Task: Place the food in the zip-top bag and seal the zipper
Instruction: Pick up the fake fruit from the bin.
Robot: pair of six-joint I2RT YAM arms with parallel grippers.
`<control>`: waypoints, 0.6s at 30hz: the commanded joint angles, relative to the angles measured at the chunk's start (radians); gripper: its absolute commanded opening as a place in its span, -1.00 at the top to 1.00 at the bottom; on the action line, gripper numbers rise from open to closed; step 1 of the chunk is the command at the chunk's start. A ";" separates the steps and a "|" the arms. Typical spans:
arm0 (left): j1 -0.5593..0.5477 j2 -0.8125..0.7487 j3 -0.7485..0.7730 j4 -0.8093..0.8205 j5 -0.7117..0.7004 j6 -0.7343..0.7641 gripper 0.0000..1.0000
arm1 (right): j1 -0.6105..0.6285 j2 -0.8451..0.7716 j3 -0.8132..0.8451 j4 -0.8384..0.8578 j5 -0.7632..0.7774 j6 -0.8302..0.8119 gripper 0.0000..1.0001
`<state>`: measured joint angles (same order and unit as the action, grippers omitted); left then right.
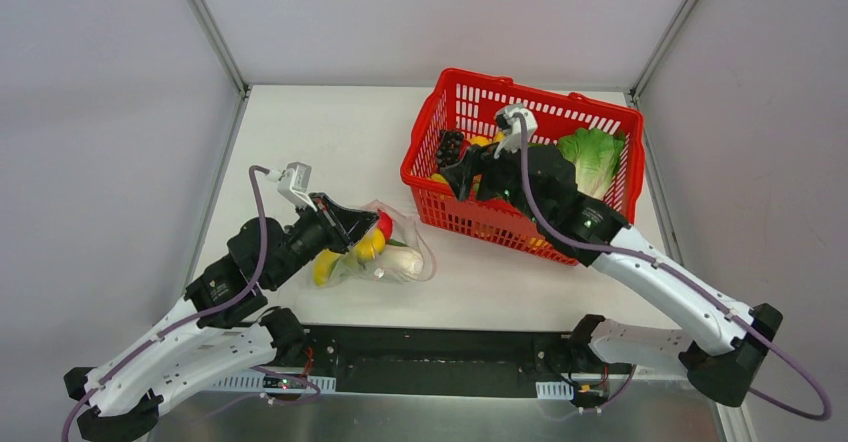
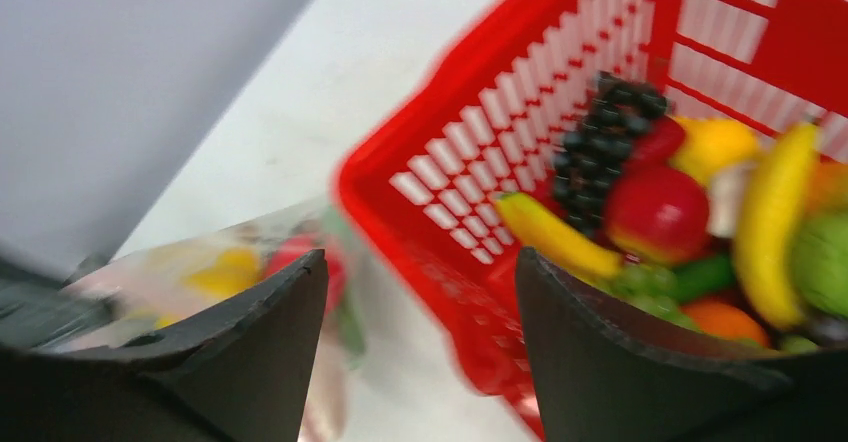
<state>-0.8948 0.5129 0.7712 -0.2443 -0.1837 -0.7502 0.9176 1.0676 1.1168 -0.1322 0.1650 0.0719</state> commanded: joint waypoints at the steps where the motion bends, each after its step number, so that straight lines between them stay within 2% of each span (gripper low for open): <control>1: 0.008 -0.027 -0.001 0.070 0.009 -0.006 1.00 | -0.153 0.037 0.049 -0.101 0.055 0.125 -0.42; 6: 0.010 -0.031 0.000 0.065 0.010 -0.004 1.00 | -0.279 0.071 0.054 -0.179 0.012 0.185 -0.46; 18: 0.009 -0.040 -0.009 0.068 0.016 -0.004 1.00 | -0.480 0.302 0.195 -0.429 -0.057 0.125 -0.63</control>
<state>-0.8948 0.4904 0.7689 -0.2451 -0.1837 -0.7502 0.4713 1.2984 1.2350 -0.4393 0.1299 0.2241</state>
